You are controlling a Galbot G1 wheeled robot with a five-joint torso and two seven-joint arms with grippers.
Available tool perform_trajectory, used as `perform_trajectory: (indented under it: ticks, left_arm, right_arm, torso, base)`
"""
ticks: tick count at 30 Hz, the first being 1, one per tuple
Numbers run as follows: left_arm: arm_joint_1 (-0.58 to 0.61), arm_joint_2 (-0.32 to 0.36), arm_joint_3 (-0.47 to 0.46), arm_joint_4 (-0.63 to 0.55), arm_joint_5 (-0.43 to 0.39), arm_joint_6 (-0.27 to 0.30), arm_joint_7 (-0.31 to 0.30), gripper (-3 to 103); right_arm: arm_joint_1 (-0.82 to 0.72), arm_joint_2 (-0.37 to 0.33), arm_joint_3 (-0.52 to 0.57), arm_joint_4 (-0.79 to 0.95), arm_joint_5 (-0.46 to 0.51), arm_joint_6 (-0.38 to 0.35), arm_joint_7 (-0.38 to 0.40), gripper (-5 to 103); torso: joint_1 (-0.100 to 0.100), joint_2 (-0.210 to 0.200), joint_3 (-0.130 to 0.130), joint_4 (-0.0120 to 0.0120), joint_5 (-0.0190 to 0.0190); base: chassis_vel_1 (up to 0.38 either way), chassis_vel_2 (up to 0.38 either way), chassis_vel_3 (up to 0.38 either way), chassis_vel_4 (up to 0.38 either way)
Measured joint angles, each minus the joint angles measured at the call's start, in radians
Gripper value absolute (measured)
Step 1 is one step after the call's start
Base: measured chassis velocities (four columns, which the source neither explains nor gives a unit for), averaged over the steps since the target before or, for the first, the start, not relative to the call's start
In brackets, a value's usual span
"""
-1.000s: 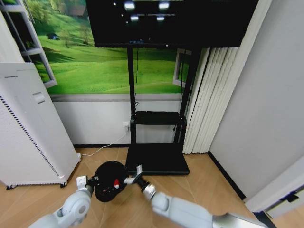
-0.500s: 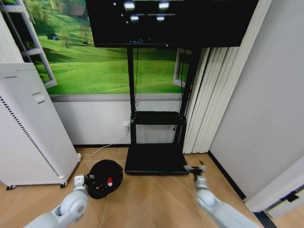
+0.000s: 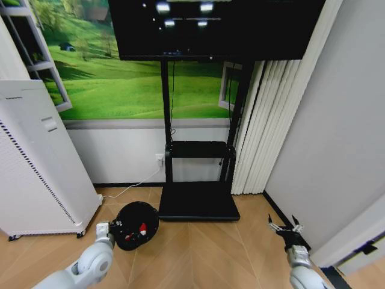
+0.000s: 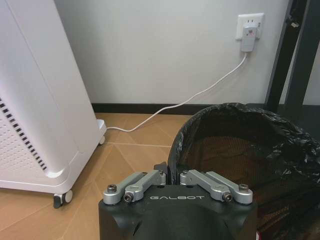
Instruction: Pick up the trash bin and place the garbage on the floor into it.
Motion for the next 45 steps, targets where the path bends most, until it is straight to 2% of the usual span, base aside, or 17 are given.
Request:
perform_trajectory:
  ticks: [6,13,14,27,31,32,34,35,38,41,45]
  left_arm:
    - [0.005,-0.008,0.002,-0.004,0.011,-0.002,0.001,7]
    - [0.013,-0.014,0.004,-0.010,0.020,-0.003,0.006,7]
    - [0.013,-0.015,0.006,-0.010,0.021,-0.003,0.006,7]
    - [0.021,-0.032,0.008,-0.009,0.037,-0.004,0.012,7]
    - [0.024,-0.039,0.004,-0.001,0.051,-0.007,0.017,7]
    - [0.024,-0.042,0.004,0.003,0.058,-0.011,0.020,7]
    - [0.025,-0.045,0.003,0.006,0.064,-0.014,0.021,7]
    - [0.028,-0.052,0.003,0.007,0.070,-0.018,0.022,7]
    - [0.034,-0.055,0.003,0.007,0.072,-0.020,0.023,7]
    - [0.037,-0.056,0.003,0.006,0.072,-0.021,0.027,7]
    - [0.038,-0.054,0.003,0.004,0.071,-0.023,0.029,7]
  right_arm:
    - [-0.043,0.025,0.035,0.008,-0.029,0.022,-0.008,100]
    - [-0.084,0.041,0.076,-0.006,-0.033,0.087,-0.045,100]
    - [-0.091,0.046,0.083,-0.007,-0.038,0.089,-0.050,100]
    - [-0.126,0.088,0.091,-0.007,-0.093,0.132,-0.064,100]
    - [-0.137,0.103,0.097,-0.007,-0.107,0.154,-0.079,100]
    - [-0.139,0.107,0.097,-0.007,-0.113,0.155,-0.080,100]
    - [-0.141,0.110,0.097,-0.010,-0.122,0.158,-0.081,100]
    - [-0.144,0.117,0.100,-0.016,-0.141,0.168,-0.085,100]
    - [-0.155,0.128,0.104,-0.015,-0.150,0.177,-0.096,100]
    - [-0.165,0.143,0.116,-0.014,-0.175,0.185,-0.106,100]
    - [-0.173,0.152,0.121,-0.015,-0.187,0.198,-0.122,100]
  torso:
    - [0.000,0.000,0.000,-0.0001,0.0001]
    - [0.000,0.000,0.000,-0.0003,-0.0001]
    - [0.000,0.000,0.000,0.0003,-0.0003]
    - [0.000,0.000,0.000,-0.0004,0.0005]
    - [0.000,0.000,0.000,0.0000,-0.0008]
    - [0.000,0.000,0.000,0.0001,0.0003]
    - [0.000,0.000,0.000,0.0003,0.0003]
    - [0.000,0.000,0.000,0.0001,-0.0009]
    - [0.000,0.000,0.000,0.0000,0.0007]
    - [0.000,0.000,0.000,-0.0008,-0.0004]
    - [0.000,0.000,0.000,-0.0008,0.0003]
  base:
    - [0.226,0.131,-0.233,-0.118]
    - [0.302,0.153,-0.297,-0.151]
    - [0.343,0.106,-0.333,-0.104]
    - [0.393,0.036,-0.389,-0.034]
    - [0.292,0.122,-0.282,-0.118]
    - [0.142,0.130,-0.078,-0.098]
    - [0.049,0.106,-0.078,-0.098]
    - [0.049,0.050,-0.005,-0.096]
    - [-0.052,0.038,0.065,-0.009]
    - [-0.099,-0.035,0.081,0.013]
    - [-0.047,-0.056,0.045,0.035]
